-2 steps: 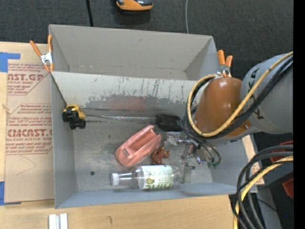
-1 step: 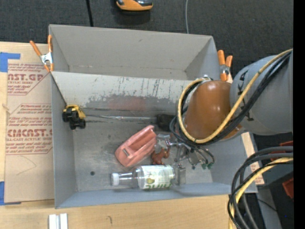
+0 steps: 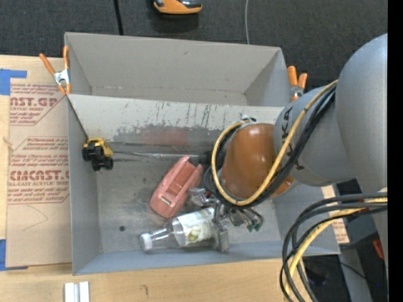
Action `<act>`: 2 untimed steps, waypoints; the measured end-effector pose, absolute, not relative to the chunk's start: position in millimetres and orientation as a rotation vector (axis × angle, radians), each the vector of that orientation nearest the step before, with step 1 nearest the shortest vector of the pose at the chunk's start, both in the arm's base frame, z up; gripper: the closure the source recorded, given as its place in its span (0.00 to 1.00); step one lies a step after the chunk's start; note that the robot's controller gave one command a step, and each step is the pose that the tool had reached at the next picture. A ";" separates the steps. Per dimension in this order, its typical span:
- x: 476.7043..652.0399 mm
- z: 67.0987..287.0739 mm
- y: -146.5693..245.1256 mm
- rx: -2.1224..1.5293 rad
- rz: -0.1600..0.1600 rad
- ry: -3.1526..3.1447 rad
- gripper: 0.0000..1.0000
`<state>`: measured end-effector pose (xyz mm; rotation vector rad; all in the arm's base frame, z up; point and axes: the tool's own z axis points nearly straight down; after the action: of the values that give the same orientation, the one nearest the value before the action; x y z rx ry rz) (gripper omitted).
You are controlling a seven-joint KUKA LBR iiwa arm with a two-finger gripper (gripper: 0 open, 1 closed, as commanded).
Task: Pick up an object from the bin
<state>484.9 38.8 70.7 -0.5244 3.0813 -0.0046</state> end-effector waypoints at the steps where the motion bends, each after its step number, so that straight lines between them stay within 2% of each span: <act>1: 481.2 70.1 48.2 -0.567 0.000 3.085 1.00; 2: 481.2 70.1 48.2 -0.567 0.000 3.085 1.00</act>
Offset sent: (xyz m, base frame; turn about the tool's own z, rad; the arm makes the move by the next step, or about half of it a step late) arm 0.0000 0.0000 0.0000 0.0000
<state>481.2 48.2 70.1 -0.5673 3.0848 0.0001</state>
